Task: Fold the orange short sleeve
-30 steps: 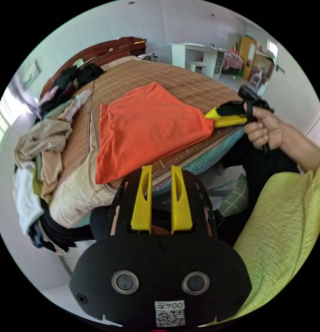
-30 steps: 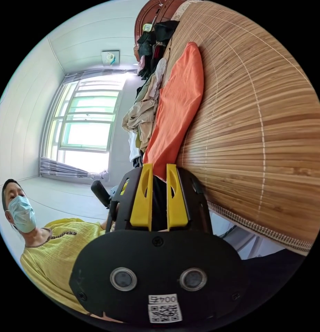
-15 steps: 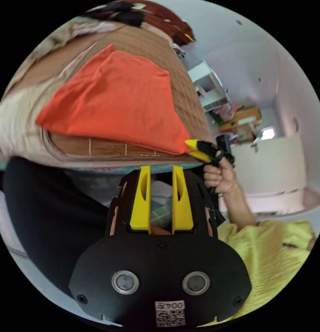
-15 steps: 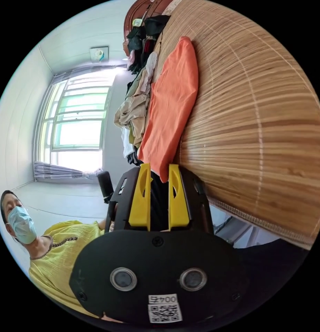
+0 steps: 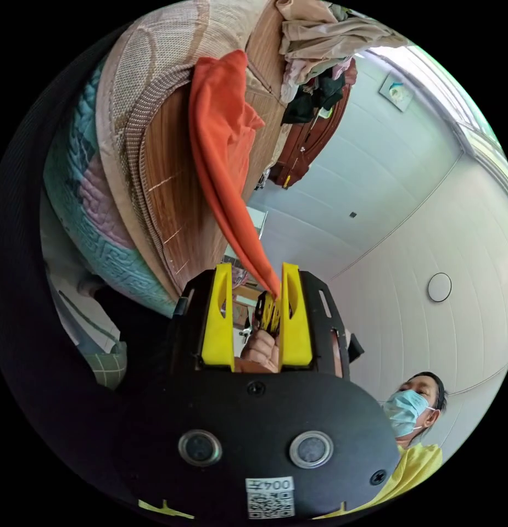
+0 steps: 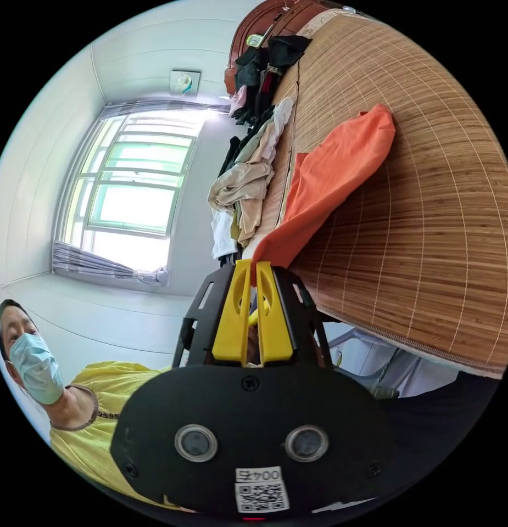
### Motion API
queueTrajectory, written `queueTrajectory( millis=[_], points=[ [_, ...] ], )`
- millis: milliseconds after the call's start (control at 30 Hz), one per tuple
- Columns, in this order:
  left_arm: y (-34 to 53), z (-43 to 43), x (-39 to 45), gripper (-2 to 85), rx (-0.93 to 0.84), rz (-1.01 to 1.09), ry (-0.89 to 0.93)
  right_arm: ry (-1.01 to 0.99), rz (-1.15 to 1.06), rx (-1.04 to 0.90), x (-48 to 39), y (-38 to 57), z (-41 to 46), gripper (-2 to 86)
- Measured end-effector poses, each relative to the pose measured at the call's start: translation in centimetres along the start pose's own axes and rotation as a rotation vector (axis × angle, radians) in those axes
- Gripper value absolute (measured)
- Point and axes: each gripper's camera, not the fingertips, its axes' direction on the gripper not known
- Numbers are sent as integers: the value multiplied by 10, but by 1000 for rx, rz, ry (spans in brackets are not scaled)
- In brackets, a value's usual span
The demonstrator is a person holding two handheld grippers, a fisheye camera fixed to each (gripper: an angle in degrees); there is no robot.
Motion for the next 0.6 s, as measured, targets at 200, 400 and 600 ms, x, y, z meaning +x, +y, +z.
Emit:
queueTrajectory(
  millis=[200, 400, 600],
  points=[
    [-25, -7, -16, 124, 6, -13, 1, 4, 11, -29, -14, 22, -6, 3],
    [-37, -20, -17, 59, 33, 12, -38, -23, -34, -104, -26, 44, -13, 16],
    [-41, -48, -7, 56, 55, -11, 9, -135, 98, -6, 29, 50, -73, 101]
  ],
)
